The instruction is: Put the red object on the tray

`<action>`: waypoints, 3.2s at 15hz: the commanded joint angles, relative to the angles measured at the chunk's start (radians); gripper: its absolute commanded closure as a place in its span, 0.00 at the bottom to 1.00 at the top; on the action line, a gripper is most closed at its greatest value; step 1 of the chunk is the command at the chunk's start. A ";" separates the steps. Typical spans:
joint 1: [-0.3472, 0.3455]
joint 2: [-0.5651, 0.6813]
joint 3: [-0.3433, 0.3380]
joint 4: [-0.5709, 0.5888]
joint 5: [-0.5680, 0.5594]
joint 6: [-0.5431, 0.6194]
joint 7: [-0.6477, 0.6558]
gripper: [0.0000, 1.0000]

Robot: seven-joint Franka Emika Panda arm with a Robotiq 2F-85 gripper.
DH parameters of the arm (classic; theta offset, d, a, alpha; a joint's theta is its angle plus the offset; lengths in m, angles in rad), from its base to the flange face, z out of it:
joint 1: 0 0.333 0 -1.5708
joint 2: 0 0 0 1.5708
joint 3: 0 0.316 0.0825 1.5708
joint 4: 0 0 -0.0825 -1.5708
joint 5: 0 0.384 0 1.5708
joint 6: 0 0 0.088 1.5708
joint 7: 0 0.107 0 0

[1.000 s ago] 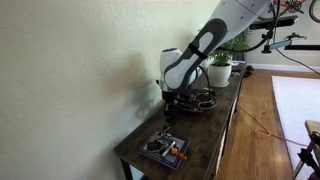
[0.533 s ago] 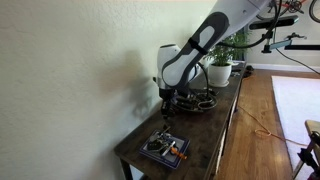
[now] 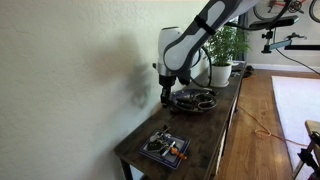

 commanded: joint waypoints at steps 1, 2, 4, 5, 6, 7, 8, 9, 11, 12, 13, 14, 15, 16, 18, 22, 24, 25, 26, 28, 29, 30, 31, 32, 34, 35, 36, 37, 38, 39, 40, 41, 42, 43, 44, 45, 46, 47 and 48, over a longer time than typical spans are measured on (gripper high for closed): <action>0.008 -0.093 -0.057 -0.087 -0.035 0.021 0.032 0.86; 0.005 -0.102 -0.067 -0.089 -0.038 0.019 0.033 0.86; 0.002 -0.108 -0.106 -0.086 -0.052 0.023 0.054 0.86; 0.002 -0.108 -0.124 -0.084 -0.059 0.026 0.066 0.86; -0.001 -0.108 -0.137 -0.081 -0.061 0.023 0.073 0.86; -0.001 -0.104 -0.153 -0.079 -0.065 0.027 0.085 0.86; -0.005 -0.099 -0.165 -0.076 -0.065 0.029 0.092 0.86; -0.007 -0.090 -0.176 -0.072 -0.064 0.032 0.106 0.86; -0.015 -0.080 -0.190 -0.070 -0.058 0.038 0.126 0.86; -0.017 -0.076 -0.196 -0.071 -0.059 0.044 0.134 0.86; -0.022 -0.067 -0.201 -0.071 -0.059 0.055 0.138 0.86; -0.025 -0.060 -0.204 -0.071 -0.057 0.064 0.144 0.86; -0.032 -0.045 -0.207 -0.067 -0.054 0.080 0.146 0.86; -0.038 -0.035 -0.206 -0.066 -0.050 0.093 0.145 0.86; -0.047 -0.014 -0.210 -0.057 -0.048 0.113 0.147 0.86; -0.064 0.030 -0.212 -0.034 -0.045 0.140 0.144 0.86; -0.070 0.045 -0.212 -0.022 -0.044 0.143 0.141 0.86; -0.074 0.051 -0.210 -0.018 -0.041 0.143 0.140 0.86; -0.076 0.056 -0.211 -0.015 -0.040 0.144 0.142 0.86; -0.082 0.061 -0.205 -0.009 -0.034 0.142 0.141 0.74; -0.082 0.063 -0.204 -0.009 -0.031 0.141 0.143 0.36; -0.080 0.064 -0.206 -0.008 -0.034 0.142 0.147 0.35; -0.079 0.060 -0.205 -0.012 -0.033 0.144 0.149 0.30; -0.079 0.056 -0.205 -0.015 -0.032 0.147 0.151 0.24; -0.075 0.045 -0.207 -0.024 -0.035 0.153 0.156 0.11; -0.072 0.034 -0.206 -0.033 -0.035 0.152 0.157 0.05; -0.067 0.024 -0.209 -0.039 -0.035 0.140 0.164 0.01; -0.066 0.003 -0.202 -0.055 -0.031 0.130 0.161 0.00; -0.060 -0.009 -0.203 -0.065 -0.032 0.125 0.170 0.00; -0.055 -0.033 -0.201 -0.083 -0.031 0.122 0.176 0.00; -0.057 -0.051 -0.192 -0.096 -0.028 0.117 0.171 0.00; -0.052 -0.075 -0.190 -0.110 -0.028 0.106 0.174 0.00; -0.053 -0.092 -0.182 -0.120 -0.024 0.097 0.171 0.00; -0.055 -0.120 -0.173 -0.135 -0.017 0.074 0.170 0.00; -0.055 -0.140 -0.166 -0.145 -0.011 0.056 0.170 0.00; -0.054 -0.164 -0.161 -0.158 -0.003 0.027 0.174 0.00; -0.057 -0.186 -0.151 -0.168 0.005 0.001 0.167 0.00; -0.055 -0.208 -0.146 -0.179 0.012 -0.032 0.169 0.00; -0.053 -0.224 -0.142 -0.184 0.019 -0.066 0.173 0.00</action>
